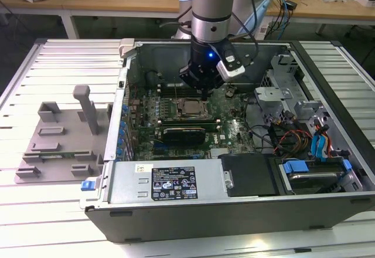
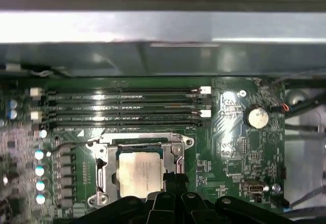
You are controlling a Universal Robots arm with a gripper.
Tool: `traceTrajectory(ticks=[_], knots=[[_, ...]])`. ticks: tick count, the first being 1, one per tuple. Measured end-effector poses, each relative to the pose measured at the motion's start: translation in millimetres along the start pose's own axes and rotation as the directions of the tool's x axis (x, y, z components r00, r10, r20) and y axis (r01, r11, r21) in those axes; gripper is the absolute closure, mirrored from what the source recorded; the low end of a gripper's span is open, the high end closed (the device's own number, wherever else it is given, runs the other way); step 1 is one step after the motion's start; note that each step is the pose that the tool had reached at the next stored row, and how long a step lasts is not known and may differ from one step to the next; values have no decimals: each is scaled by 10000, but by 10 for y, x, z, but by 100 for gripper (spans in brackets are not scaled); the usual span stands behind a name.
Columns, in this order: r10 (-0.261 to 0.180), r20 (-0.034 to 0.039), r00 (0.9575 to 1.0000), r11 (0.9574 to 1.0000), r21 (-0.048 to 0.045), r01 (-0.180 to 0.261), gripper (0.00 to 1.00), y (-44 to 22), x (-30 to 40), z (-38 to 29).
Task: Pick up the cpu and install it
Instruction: 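Close the cpu cover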
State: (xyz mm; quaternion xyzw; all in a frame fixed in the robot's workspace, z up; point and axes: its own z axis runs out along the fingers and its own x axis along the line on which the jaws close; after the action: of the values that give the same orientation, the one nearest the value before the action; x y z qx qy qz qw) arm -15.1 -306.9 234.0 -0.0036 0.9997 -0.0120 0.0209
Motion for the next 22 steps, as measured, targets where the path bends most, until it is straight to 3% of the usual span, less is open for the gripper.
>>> traceTrajectory(ticks=[4, 9, 12, 14, 17, 22], knots=[[-662, 10, 9978, 9978, 85, 661, 89, -1, 1, 2], [-673, 10, 9977, 9977, 87, 673, 89, -56, 32, 7], [-672, 11, 9977, 9977, 85, 672, 89, -105, 91, 12], [-672, 10, 9977, 9977, 87, 672, 89, -106, 191, 14], [-671, 10, 9977, 9977, 90, 670, 89, -105, 283, 17], [-679, -3, 9977, 9973, 280, 679, 89, -104, 365, 32]])
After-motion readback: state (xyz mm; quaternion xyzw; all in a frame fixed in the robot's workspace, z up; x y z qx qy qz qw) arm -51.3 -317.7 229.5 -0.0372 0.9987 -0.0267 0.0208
